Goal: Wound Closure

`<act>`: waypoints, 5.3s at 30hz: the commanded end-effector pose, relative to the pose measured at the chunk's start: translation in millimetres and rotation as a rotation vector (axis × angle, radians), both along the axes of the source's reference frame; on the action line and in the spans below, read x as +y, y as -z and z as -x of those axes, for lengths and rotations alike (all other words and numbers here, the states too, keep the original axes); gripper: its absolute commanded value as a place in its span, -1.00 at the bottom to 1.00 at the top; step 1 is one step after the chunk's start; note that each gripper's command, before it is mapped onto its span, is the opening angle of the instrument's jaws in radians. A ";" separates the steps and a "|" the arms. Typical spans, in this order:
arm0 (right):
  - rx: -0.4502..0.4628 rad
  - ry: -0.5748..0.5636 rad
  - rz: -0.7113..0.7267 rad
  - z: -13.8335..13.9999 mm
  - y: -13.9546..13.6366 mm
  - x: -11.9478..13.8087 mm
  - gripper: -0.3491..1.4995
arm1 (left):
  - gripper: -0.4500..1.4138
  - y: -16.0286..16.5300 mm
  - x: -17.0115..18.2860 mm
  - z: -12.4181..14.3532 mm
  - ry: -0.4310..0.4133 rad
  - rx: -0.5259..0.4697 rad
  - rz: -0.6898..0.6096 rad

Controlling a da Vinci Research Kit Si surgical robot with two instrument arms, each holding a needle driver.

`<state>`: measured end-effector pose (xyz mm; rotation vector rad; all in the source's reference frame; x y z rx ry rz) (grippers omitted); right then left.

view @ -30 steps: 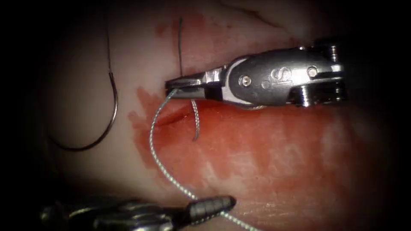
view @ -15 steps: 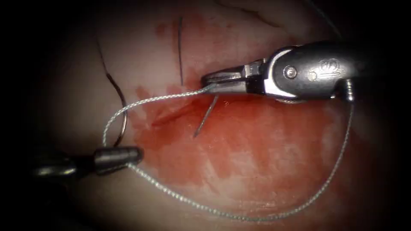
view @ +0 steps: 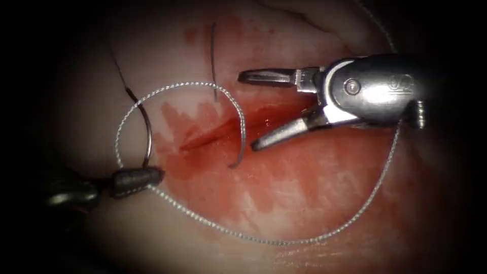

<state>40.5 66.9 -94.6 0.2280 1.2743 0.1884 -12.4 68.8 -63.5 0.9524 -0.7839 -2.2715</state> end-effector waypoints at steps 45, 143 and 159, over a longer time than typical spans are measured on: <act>0.107 -0.023 -0.011 -5.3 -5.3 -0.6 -1.00 | -0.89 -7.7 4.5 4.6 0.042 -0.127 -0.140; 0.071 0.016 -0.037 -7.9 -7.1 -3.7 0.53 | -0.89 -3.2 3.6 -1.4 -0.223 -0.084 -0.245; -0.001 -0.080 -0.067 -9.5 -8.3 -3.7 0.47 | -0.89 2.4 2.5 3.0 -0.246 -0.128 -0.274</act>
